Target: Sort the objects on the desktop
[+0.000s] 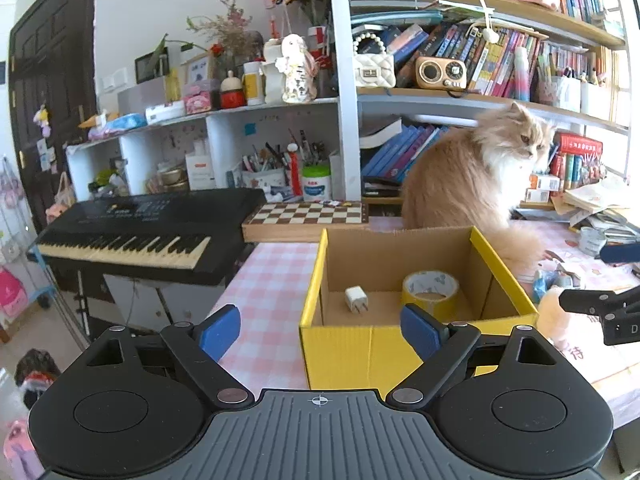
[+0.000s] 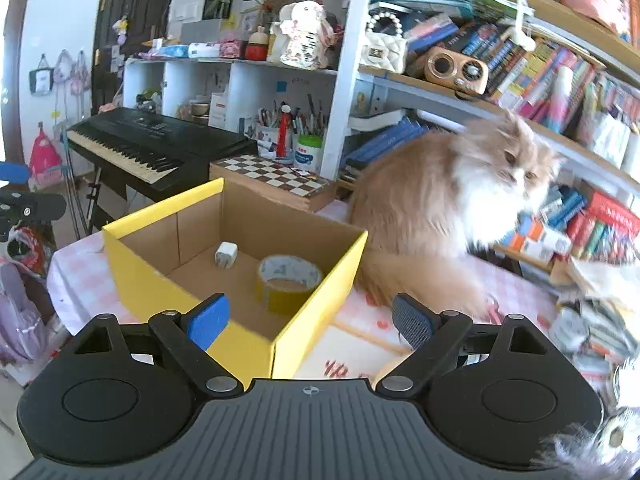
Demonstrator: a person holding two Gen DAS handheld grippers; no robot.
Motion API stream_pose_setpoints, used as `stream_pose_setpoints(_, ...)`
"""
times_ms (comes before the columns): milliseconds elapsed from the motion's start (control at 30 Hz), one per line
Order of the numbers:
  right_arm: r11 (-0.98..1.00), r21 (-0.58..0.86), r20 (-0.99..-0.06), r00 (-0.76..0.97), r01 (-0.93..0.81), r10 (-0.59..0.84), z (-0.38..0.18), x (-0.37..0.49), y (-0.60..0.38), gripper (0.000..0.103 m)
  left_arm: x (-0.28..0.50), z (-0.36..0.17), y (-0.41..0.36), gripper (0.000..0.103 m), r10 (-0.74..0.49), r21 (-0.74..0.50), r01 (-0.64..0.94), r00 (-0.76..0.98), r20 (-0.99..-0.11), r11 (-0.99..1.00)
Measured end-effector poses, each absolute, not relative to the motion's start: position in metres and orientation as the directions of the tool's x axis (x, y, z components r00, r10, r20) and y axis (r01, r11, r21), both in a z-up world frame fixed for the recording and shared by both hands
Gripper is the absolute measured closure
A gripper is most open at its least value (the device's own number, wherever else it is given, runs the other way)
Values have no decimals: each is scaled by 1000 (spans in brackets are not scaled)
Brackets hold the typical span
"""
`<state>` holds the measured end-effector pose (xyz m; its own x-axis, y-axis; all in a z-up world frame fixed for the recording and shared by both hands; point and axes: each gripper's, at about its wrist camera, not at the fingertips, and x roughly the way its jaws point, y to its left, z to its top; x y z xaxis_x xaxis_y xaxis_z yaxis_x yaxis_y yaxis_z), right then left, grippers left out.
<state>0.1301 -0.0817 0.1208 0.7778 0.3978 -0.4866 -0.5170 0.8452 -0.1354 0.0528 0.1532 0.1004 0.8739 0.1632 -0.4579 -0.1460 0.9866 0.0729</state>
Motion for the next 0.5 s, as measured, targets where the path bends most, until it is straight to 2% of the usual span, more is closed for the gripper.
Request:
stream_pose_setpoints(233, 891, -58, -503, 784, -450, 364, 104, 96, -96, 15, 24, 87, 146, 13, 165, 48, -162, 865, -473, 986)
stream_pose_setpoints(500, 917, -64, -517, 799, -395, 308, 81, 59, -108, 15, 0, 62, 133, 13, 146, 37, -149, 833, -534, 988)
